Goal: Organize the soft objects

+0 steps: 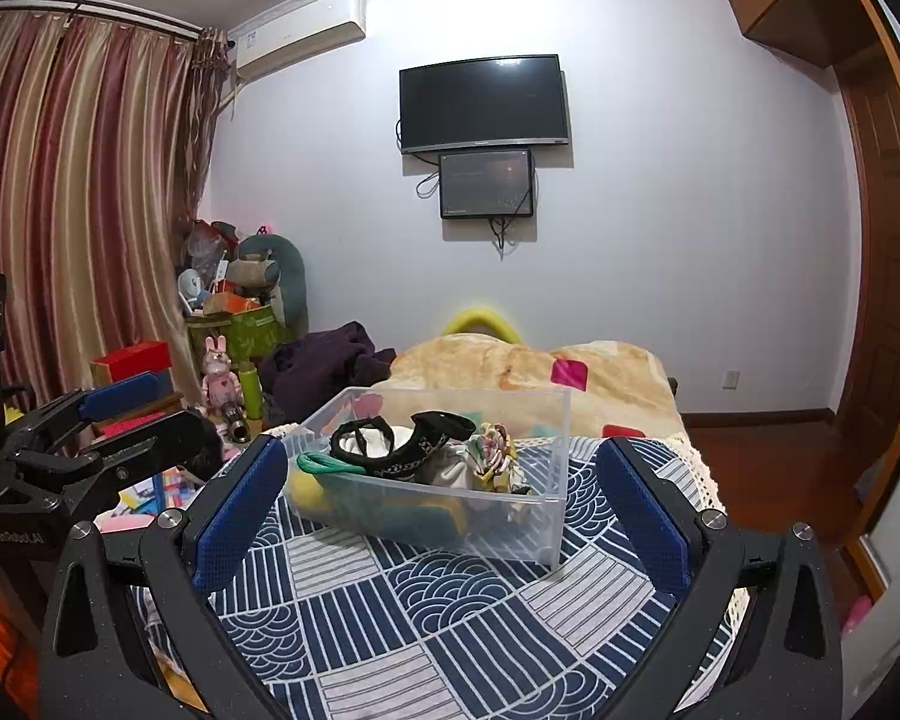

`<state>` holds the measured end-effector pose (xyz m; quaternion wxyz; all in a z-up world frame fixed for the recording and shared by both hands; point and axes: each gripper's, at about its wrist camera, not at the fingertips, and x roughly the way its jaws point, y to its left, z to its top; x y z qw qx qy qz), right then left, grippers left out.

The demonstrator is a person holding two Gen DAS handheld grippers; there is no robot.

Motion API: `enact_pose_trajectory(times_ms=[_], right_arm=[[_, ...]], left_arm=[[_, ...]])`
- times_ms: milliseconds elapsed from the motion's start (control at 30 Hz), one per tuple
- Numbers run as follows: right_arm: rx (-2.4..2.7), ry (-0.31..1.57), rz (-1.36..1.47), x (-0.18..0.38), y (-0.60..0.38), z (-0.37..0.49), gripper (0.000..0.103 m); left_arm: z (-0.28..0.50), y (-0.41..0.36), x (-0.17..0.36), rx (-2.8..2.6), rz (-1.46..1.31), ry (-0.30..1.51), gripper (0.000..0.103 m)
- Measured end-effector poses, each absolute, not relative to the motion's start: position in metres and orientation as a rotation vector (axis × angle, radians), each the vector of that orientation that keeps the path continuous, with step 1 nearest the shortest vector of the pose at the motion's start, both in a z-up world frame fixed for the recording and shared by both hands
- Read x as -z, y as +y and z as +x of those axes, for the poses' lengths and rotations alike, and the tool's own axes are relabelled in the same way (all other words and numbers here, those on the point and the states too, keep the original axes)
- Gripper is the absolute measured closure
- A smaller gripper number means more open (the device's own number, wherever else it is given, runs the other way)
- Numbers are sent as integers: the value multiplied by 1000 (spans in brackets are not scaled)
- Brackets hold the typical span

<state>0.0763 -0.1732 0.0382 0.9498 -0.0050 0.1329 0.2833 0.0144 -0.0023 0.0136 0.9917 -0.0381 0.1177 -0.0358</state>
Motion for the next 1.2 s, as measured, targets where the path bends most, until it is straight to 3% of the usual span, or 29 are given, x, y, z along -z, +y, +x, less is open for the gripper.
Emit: enact_pose_trajectory(times_ms=[1200], right_arm=[[-574,278,0,-38,-174,75,0]], left_arm=[[13,-4,-13,96,-88,239,0]])
